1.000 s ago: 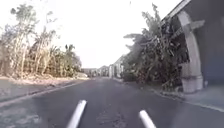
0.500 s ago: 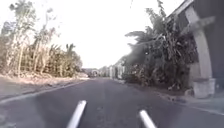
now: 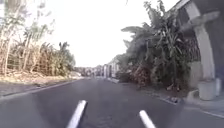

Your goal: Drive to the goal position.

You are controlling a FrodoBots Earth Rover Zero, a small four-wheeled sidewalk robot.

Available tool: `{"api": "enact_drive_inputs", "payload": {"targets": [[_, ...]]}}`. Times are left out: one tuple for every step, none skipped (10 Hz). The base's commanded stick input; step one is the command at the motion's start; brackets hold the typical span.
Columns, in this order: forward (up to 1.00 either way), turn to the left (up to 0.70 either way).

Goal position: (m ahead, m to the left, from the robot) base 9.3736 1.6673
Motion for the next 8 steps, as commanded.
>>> {"api": "enact_drive_inputs", "payload": {"targets": [[0.85,0.00],[0.85,0.00],[0.85,0.00],[0.85,0.00],[0.85,0.00],[0.85,0.00],[0.85,0.00],[0.85,0.00]]}}
